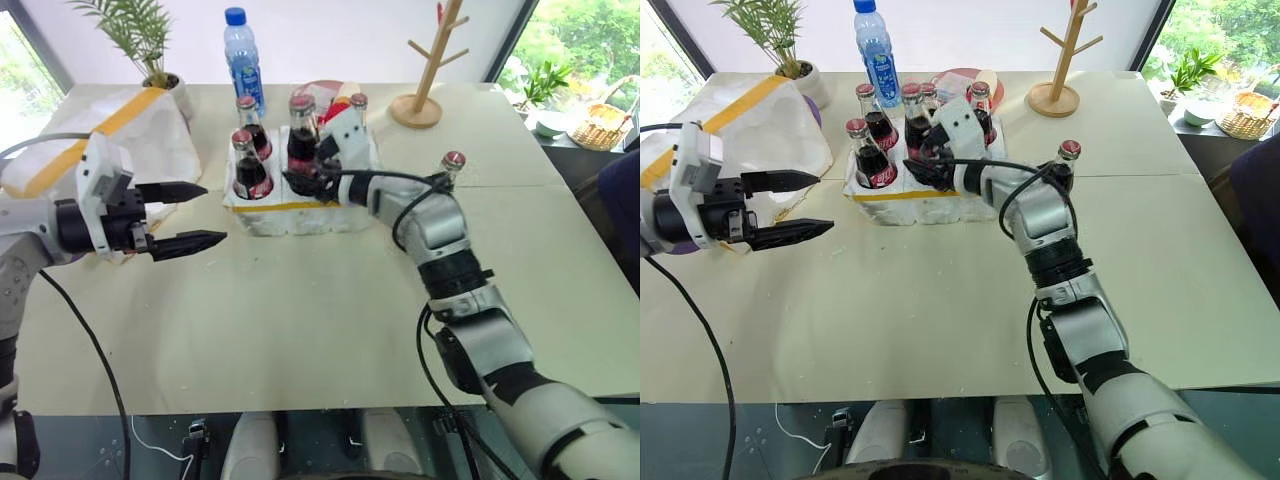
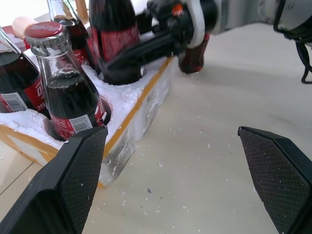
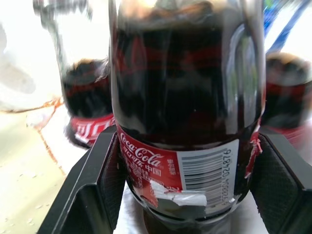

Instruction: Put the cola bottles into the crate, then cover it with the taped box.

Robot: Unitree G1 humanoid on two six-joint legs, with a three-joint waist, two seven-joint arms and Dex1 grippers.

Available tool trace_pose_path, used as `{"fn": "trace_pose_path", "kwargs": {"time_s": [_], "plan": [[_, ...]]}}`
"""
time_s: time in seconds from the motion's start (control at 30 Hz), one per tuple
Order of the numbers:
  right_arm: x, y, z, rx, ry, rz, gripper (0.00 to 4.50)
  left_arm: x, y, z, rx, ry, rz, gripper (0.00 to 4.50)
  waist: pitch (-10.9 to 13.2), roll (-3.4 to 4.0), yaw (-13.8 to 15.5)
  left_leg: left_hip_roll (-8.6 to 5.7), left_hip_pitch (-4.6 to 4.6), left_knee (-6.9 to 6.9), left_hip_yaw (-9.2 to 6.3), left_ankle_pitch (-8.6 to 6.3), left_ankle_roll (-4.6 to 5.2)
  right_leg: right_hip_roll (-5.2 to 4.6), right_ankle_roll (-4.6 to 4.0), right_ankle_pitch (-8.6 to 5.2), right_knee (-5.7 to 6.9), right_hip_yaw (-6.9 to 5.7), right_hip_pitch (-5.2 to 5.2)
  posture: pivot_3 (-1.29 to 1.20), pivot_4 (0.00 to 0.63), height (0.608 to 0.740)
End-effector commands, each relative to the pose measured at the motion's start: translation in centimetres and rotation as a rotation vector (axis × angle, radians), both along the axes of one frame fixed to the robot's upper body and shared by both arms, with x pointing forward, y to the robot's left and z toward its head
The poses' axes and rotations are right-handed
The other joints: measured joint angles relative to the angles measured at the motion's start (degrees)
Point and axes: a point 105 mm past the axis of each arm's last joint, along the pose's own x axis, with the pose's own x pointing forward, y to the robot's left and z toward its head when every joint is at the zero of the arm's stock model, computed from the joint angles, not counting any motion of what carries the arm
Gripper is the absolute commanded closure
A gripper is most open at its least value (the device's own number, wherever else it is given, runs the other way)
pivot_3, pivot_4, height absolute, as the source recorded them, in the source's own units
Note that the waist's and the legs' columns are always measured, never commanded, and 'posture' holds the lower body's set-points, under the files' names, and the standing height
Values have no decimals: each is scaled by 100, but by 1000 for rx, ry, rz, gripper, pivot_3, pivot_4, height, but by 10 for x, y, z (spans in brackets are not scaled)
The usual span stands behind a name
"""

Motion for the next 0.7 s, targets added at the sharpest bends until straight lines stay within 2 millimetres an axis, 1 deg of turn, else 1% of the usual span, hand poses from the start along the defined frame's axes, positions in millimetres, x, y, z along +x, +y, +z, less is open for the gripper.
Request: {"fn": "trace_pose_path", "kwargs": {"time_s": [0.03,0.07,0.1,0.13,0.2,0.27,0.33,0.4,0.47,0.57,0.63,0.67,0.7], "plan": [[6,3,9,20,-51,-13,1207,-3,-2,9,10,-55,-4,0,-1,-2,0,0,1,0,0,-1,2,-1,0,0,0,0,0,0,150,740],[9,1,7,19,-45,-29,630,-2,-2,9,10,-56,-4,0,-2,-3,-7,0,9,1,0,-4,7,-1,0,0,0,1,4,0,150,740],[11,-1,6,18,-42,-39,178,-2,-3,9,10,-57,-4,0,-1,-2,-7,0,20,1,-1,-4,7,-1,-1,0,1,2,11,0,150,740],[11,-3,8,22,-48,-43,22,-2,-4,9,10,-57,-6,0,-1,-2,-6,1,22,0,-2,-3,5,0,-1,0,4,1,12,0,150,740],[5,-7,19,46,-66,-24,22,-2,-6,8,8,-56,-14,0,-1,-2,1,2,23,0,-6,0,1,1,-2,0,9,1,12,0,150,740],[-6,-15,30,71,-74,6,22,-1,-8,8,5,-56,-20,0,-1,-1,32,2,20,0,-10,0,0,-1,-2,0,9,0,12,0,150,740],[-21,-25,36,87,-48,39,22,0,-10,8,-1,-55,-31,0,-1,-1,57,5,16,0,-14,0,1,-5,-2,0,5,-1,12,0,150,740],[-40,-37,37,86,-8,72,22,2,-13,8,-6,-55,-44,0,-1,-2,59,4,13,0,-13,-1,1,-7,-1,0,3,-2,12,0,150,740],[-57,-50,34,84,50,69,22,5,-17,7,-9,-54,-62,0,-2,-3,50,4,11,0,-14,-2,4,-8,-1,0,1,-3,13,0,150,740],[-73,-68,27,53,112,26,22,10,-22,7,-6,-56,-87,0,-2,-4,47,-1,15,0,-13,-3,6,-5,-1,0,1,-3,13,0,150,740],[-88,-83,14,10,175,-2,22,15,-27,7,-7,-59,-113,0,-2,-3,46,-3,19,0,-12,-3,6,0,-2,-1,2,-2,14,0,150,740],[-96,-94,9,15,213,-24,22,17,-31,7,-10,-60,-133,0,-3,-4,48,-3,19,0,-14,-3,6,2,-2,-1,3,-3,14,0,150,740],[-102,-101,6,19,238,-39,22,19,-34,8,-11,-61,-147,0,-3,-4,54,-3,19,0,-15,-3,6,5,-3,-1,3,-3,15,0,150,740]]}}
